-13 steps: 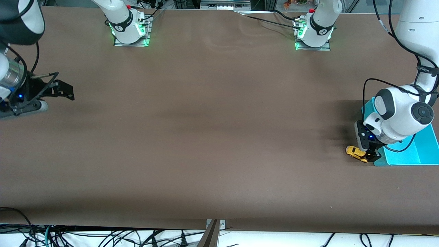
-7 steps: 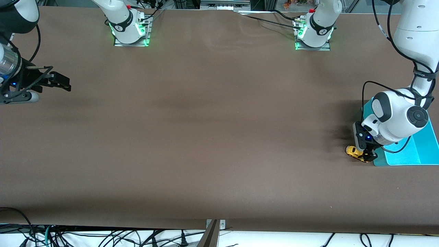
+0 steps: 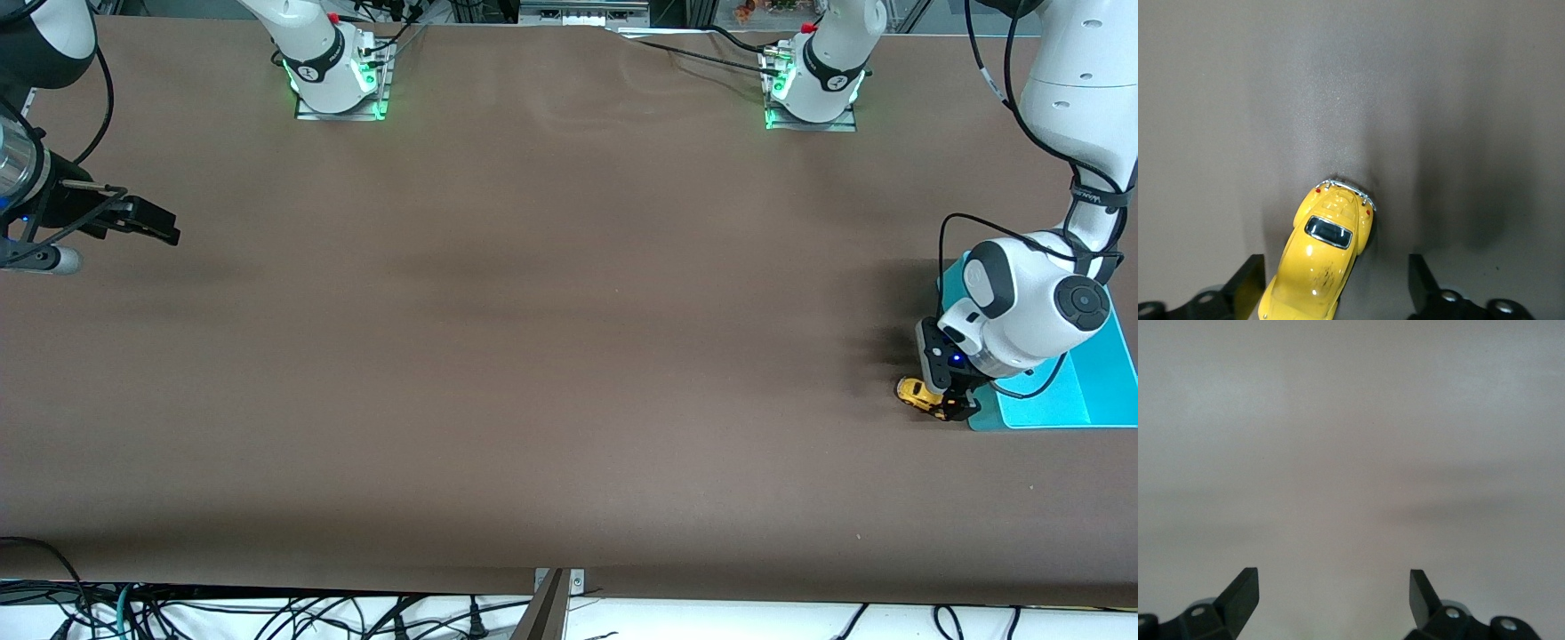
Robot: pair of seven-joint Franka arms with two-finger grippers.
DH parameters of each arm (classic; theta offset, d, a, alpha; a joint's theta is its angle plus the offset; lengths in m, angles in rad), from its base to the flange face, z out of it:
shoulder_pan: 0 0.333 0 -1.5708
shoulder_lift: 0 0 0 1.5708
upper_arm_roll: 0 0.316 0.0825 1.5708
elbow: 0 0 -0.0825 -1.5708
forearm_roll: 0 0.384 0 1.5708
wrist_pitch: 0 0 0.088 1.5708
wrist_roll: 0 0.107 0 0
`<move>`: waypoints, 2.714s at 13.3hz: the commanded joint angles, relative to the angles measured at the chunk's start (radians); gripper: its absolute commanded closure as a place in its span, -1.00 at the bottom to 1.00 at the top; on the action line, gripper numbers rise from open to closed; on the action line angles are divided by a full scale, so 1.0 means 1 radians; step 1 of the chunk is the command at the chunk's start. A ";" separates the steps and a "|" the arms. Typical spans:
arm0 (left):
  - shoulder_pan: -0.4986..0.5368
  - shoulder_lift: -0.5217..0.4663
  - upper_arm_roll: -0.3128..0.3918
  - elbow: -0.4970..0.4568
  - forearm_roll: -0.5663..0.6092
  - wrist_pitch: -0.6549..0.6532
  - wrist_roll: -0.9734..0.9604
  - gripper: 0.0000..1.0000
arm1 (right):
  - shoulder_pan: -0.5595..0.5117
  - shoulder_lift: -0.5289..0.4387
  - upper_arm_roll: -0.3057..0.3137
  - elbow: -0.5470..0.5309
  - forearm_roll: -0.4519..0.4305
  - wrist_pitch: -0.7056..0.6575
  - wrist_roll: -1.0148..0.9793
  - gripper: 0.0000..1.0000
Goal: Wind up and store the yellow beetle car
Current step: 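Lift the yellow car with the left gripper and carry it over the tray, then lower the yellow car into the cyan tray and open the left gripper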
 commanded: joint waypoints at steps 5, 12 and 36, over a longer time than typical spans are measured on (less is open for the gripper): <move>0.009 0.014 -0.007 0.023 0.009 0.004 0.017 0.18 | -0.056 -0.063 0.041 0.001 0.079 0.030 0.012 -1.00; 0.000 -0.055 -0.018 0.040 0.004 -0.097 0.002 0.22 | -0.054 -0.060 0.018 0.001 0.077 0.030 0.013 -1.00; 0.221 -0.015 0.053 0.202 -0.025 -0.490 0.193 0.14 | -0.030 -0.012 0.014 0.074 0.064 -0.022 0.019 -1.00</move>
